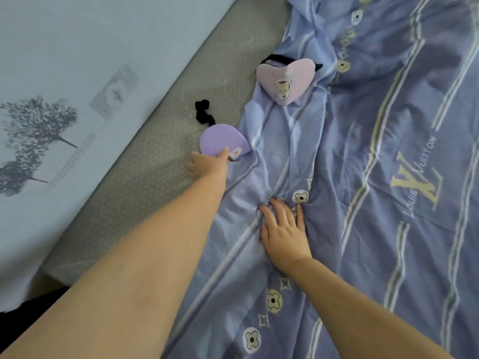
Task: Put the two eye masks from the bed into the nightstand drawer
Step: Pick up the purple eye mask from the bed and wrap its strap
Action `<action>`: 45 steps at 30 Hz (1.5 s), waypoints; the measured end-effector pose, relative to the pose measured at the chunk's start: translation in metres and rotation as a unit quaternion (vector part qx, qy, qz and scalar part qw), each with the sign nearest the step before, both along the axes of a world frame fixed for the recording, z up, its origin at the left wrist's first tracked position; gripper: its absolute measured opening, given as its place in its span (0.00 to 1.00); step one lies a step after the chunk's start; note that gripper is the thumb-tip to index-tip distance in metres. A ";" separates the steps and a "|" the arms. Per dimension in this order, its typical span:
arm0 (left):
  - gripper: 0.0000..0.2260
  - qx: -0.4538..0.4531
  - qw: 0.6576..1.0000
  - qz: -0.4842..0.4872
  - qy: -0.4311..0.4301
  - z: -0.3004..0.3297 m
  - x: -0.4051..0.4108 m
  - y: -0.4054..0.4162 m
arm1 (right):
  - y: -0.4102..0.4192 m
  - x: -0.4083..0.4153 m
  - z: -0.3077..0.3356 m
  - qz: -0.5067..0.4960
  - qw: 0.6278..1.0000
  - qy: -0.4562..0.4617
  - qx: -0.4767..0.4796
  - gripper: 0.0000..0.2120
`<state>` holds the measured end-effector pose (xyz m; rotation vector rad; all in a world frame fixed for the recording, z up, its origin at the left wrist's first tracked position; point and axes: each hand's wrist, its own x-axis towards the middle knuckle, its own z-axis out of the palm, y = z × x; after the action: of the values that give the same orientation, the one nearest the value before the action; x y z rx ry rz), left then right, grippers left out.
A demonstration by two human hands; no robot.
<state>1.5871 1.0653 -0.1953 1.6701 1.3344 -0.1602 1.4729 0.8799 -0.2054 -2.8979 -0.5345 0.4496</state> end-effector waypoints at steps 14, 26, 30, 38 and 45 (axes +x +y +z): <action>0.07 0.147 0.975 -0.069 -0.154 0.060 -0.091 0.036 | 0.003 0.006 0.043 -0.013 0.985 0.171 -0.034 0.23; 0.04 0.096 0.909 -0.180 -0.363 0.278 -0.237 -0.031 | 0.011 -0.069 0.298 -0.209 0.809 0.299 0.461 0.24; 0.06 0.076 0.894 -0.140 -0.418 0.333 -0.286 -0.069 | -0.019 -0.118 0.348 -0.130 0.793 0.311 0.507 0.14; 0.10 -0.155 0.895 -0.259 -0.328 0.387 -0.414 -0.132 | -0.073 -0.182 0.414 -0.090 0.782 0.184 0.589 0.10; 0.11 -0.110 0.902 -0.166 -0.383 0.418 -0.497 -0.132 | -0.060 -0.238 0.442 -0.033 0.762 0.134 0.633 0.11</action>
<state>1.0900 0.9331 0.2223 1.5127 0.4203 0.1406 1.2349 0.8194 0.2371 -1.4985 -0.4189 0.2863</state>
